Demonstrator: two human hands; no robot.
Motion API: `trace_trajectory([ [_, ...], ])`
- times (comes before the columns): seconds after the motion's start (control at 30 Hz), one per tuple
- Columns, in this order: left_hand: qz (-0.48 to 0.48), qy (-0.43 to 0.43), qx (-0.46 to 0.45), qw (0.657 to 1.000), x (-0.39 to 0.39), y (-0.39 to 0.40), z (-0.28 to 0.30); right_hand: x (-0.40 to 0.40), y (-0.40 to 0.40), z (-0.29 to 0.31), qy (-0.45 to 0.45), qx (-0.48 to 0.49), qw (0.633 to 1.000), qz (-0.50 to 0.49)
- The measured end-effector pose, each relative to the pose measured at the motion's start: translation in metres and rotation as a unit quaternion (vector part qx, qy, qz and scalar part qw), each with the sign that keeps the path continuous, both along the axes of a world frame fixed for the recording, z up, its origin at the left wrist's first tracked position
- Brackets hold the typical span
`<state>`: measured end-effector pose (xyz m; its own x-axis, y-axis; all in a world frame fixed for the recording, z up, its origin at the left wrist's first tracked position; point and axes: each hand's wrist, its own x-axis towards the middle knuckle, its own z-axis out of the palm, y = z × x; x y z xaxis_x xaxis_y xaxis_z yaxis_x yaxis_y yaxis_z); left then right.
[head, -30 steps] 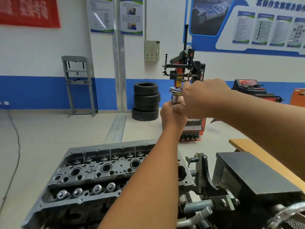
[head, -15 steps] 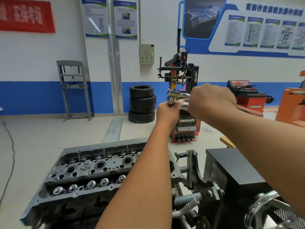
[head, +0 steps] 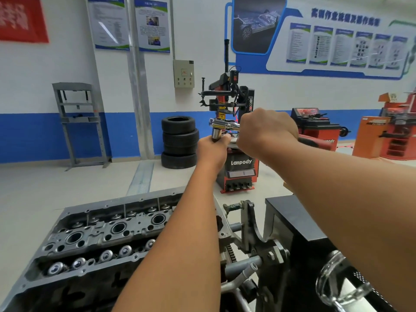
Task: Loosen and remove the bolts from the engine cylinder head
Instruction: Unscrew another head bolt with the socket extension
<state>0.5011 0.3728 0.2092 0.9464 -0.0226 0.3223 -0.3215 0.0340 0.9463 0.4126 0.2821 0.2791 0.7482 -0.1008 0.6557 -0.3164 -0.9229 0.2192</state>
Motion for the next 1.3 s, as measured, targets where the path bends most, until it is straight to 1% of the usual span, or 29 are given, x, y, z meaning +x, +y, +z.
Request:
trace_trajectory([
  [0.23, 0.008, 0.003, 0.003, 1.0, -0.006, 0.0, 0.002, 0.003, -0.005, 0.001, 0.007, -0.009, 1.0, 0.016],
  [0.73, 0.023, 0.005, -0.009, 1.0, -0.003, -0.001, 0.0, 0.009, -0.012, 0.0, -0.007, -0.044, 0.998, 0.038],
  [1.3, 0.041, -0.023, -0.013, 0.999, 0.006, -0.003, -0.004, 0.022, -0.022, 0.001, -0.022, -0.097, 0.993, 0.062],
])
